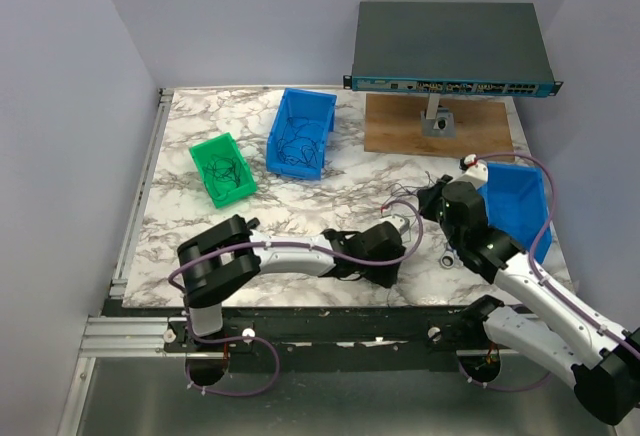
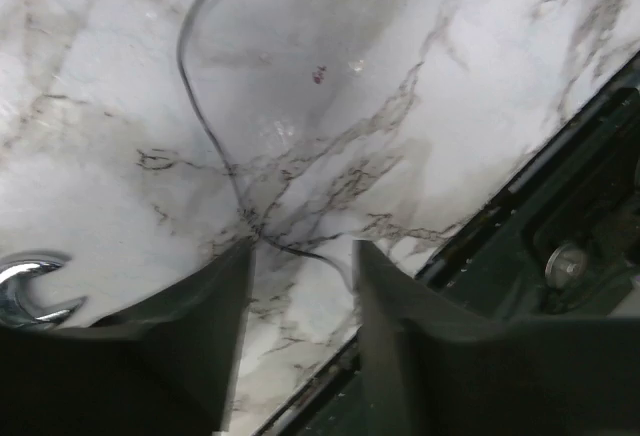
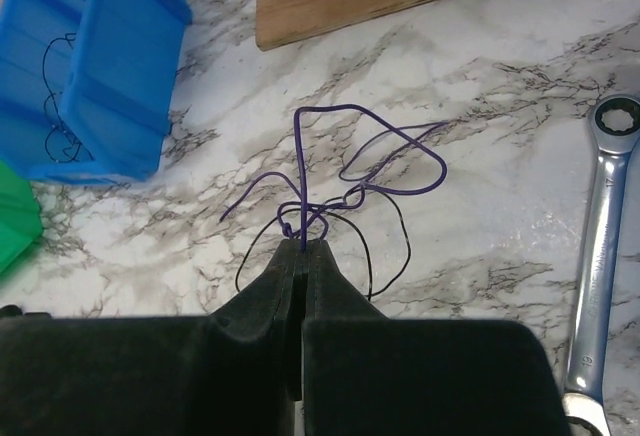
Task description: Untangle the cables
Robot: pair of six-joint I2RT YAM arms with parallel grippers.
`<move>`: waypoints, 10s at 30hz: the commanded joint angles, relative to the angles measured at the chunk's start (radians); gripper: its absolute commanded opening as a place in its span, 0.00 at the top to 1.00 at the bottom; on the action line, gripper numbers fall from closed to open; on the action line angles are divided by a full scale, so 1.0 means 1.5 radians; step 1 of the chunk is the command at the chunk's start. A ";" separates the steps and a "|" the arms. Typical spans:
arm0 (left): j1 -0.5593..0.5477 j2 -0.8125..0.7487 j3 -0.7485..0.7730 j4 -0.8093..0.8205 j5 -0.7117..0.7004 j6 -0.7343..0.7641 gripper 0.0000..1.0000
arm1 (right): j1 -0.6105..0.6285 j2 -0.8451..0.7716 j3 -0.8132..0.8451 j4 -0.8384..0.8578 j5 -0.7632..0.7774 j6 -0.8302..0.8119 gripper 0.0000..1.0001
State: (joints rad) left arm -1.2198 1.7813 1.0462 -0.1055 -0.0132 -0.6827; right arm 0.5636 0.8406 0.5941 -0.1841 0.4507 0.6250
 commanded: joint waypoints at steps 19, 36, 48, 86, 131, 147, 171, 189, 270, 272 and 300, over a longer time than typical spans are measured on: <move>0.354 -0.558 -0.159 -0.250 -0.150 0.050 1.00 | -0.004 0.032 -0.033 -0.213 0.244 0.260 0.99; 0.454 -0.640 -0.134 -0.264 -0.094 0.089 1.00 | -0.005 0.027 -0.073 0.015 -0.104 0.029 0.99; 0.454 -0.531 0.085 -0.323 -0.082 0.167 1.00 | -0.005 0.054 -0.094 0.112 -0.276 -0.030 0.99; 0.520 0.291 0.681 -0.380 -0.268 0.376 1.00 | -0.004 0.009 -0.136 0.167 -0.303 -0.052 0.99; 0.323 -0.354 -0.084 -0.151 -0.005 0.131 0.01 | 0.045 0.116 -0.101 0.257 -0.188 -0.100 0.08; 0.204 -0.099 0.024 -0.176 -0.052 0.096 0.01 | 0.046 0.009 -0.266 0.419 -0.070 -0.078 0.10; 0.179 -0.055 0.024 -0.168 -0.059 0.086 1.00 | 0.046 0.014 -0.266 0.418 -0.064 -0.077 0.11; 0.267 -0.425 -0.018 -0.308 -0.104 0.123 1.00 | 0.046 0.023 -0.264 0.418 -0.069 -0.075 0.11; 0.590 -0.217 -0.058 -0.071 0.134 0.095 0.30 | 0.045 0.037 -0.267 0.414 -0.079 -0.050 0.12; 0.579 -0.185 -0.041 -0.075 0.124 0.099 0.32 | 0.045 0.035 -0.267 0.413 -0.080 -0.050 0.12; 0.555 0.066 0.546 -0.504 -0.175 0.272 1.00 | 0.045 0.057 -0.264 0.424 -0.086 -0.052 0.12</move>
State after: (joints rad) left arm -0.3985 1.8179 1.7157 -0.7048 -0.1783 -0.3450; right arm 0.6292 0.9119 0.1989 0.4259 0.3237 0.5419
